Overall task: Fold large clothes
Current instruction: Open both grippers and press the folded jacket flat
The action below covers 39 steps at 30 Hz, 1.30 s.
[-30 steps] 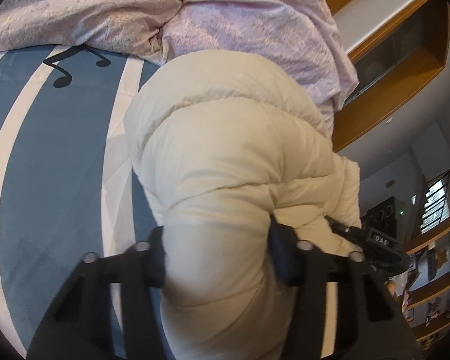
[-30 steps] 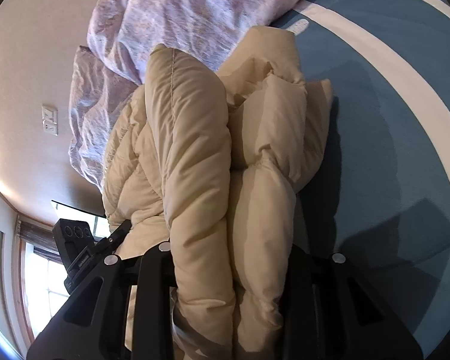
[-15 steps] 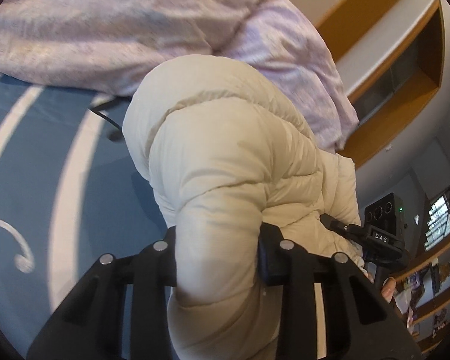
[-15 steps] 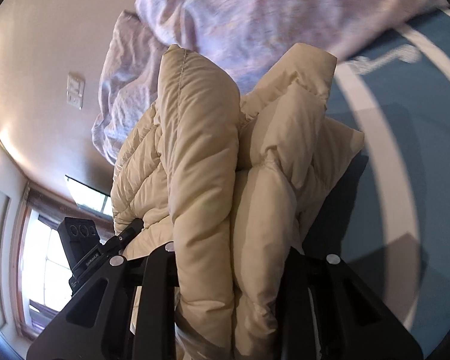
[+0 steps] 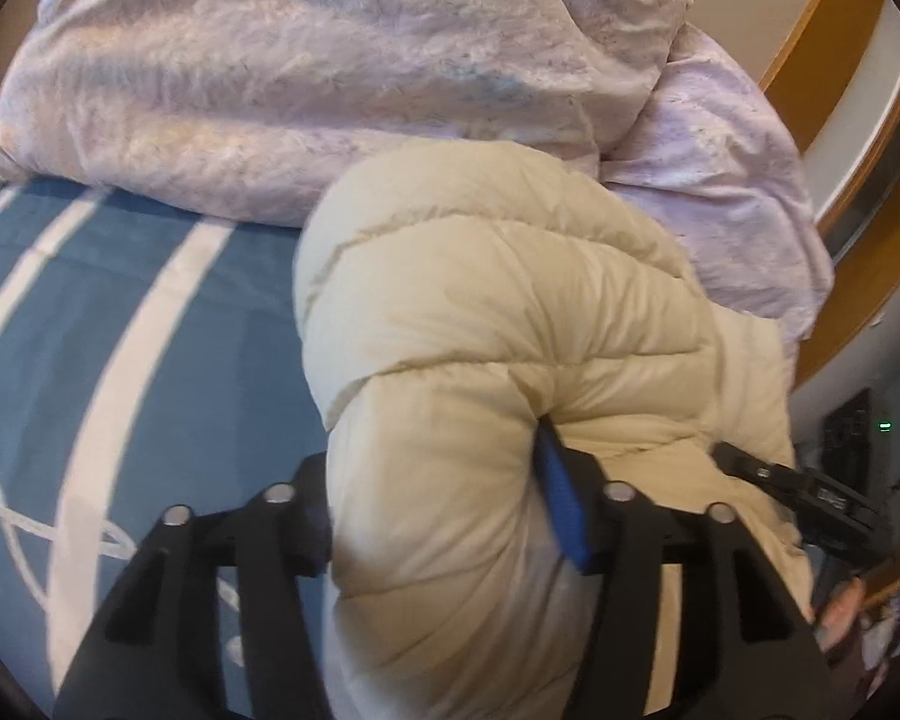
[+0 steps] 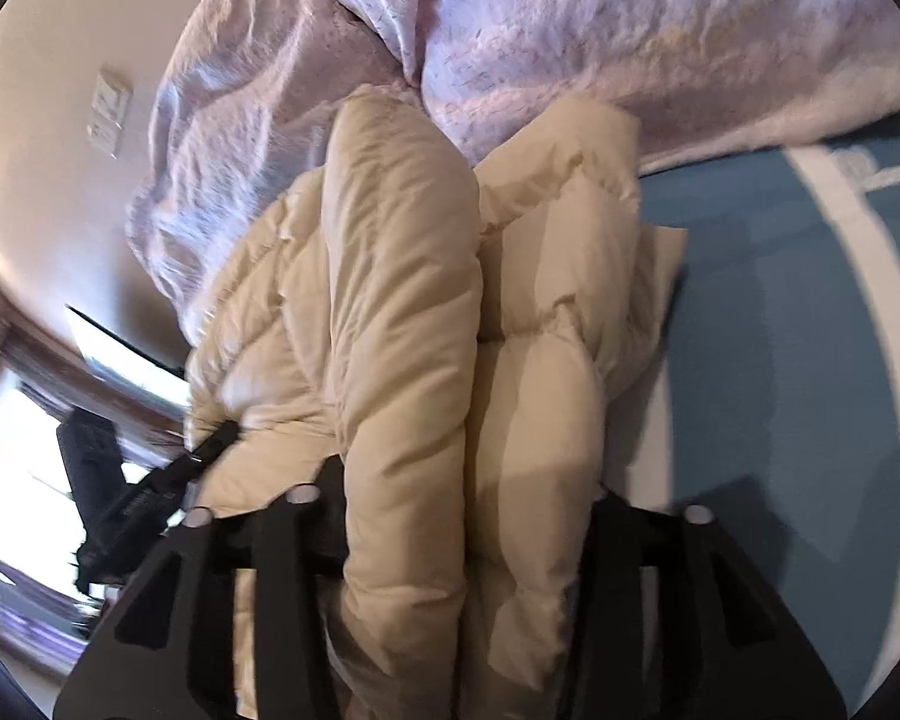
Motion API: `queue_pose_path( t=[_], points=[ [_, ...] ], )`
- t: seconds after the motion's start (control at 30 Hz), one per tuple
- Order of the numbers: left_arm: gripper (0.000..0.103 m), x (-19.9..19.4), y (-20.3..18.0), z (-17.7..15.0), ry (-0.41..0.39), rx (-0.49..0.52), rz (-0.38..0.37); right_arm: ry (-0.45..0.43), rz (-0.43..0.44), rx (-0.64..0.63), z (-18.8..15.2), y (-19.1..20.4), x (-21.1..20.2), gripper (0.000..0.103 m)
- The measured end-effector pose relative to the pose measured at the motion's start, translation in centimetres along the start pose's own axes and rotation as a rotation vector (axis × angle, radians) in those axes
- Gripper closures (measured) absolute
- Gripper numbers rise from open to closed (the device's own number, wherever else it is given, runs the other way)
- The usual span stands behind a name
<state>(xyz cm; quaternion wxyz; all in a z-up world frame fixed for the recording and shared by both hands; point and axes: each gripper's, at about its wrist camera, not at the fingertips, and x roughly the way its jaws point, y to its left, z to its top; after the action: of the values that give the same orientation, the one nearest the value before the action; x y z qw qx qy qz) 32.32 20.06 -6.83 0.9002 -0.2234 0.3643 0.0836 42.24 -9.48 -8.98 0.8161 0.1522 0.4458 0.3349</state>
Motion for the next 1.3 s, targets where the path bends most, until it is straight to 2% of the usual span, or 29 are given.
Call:
queue_pose_path(
  t=[0.07, 0.17, 0.27, 0.37, 0.47, 0.57, 0.67, 0.77, 0.97, 1.13, 1.3],
  points=[
    [0.034, -1.0, -0.6, -0.1, -0.038, 0.039, 0.075, -0.058, -0.086, -0.032, -0.4, 0.1, -2.3, 0.042],
    [0.029, -3.0, -1.3, -0.2, -0.11, 0.093, 0.175, -0.19, -0.229, -0.081, -0.6, 0.8, -5.9, 0.041],
    [0.025, -5.1, -2.8, -0.3, -0.196, 0.142, 0.246, -0.263, -0.291, -0.192, -0.8, 3.5, -7.5, 0.044],
    [0.023, -6.0, -4.5, -0.3, -0.229, 0.173, 0.276, -0.269, -0.319, -0.302, -0.5, 6.8, -6.0, 0.054],
    [0.021, -5.7, -6.4, -0.2, -0.245, 0.219, 0.301, -0.287, -0.363, -0.406, -0.8, 9.1, -3.2, 0.058],
    [0.021, -4.1, -7.8, -0.1, -0.245, 0.262, 0.345, -0.294, -0.387, -0.425, -0.3, 9.5, -0.8, 0.058],
    [0.021, -1.7, -7.9, 0.0, -0.202, 0.284, 0.382, -0.238, -0.424, -0.412, 0.0, 8.5, 1.7, 0.058],
    [0.019, 0.1, -7.0, -0.4, -0.172, 0.28, 0.368, -0.211, -0.421, -0.412, -0.5, 7.3, 2.6, 0.058],
    [0.016, 1.7, -6.4, -0.9, -0.182, 0.294, 0.334, -0.162, -0.425, -0.359, -0.8, 6.3, 4.0, 0.058],
    [0.01, 3.1, -5.6, -1.2, -0.165, 0.272, 0.291, -0.153, -0.427, -0.329, -1.1, 5.6, 4.4, 0.058],
    [0.007, 3.8, -5.4, -1.7, -0.164, 0.267, 0.291, -0.168, -0.455, -0.342, -1.4, 5.7, 4.8, 0.058]
  ],
)
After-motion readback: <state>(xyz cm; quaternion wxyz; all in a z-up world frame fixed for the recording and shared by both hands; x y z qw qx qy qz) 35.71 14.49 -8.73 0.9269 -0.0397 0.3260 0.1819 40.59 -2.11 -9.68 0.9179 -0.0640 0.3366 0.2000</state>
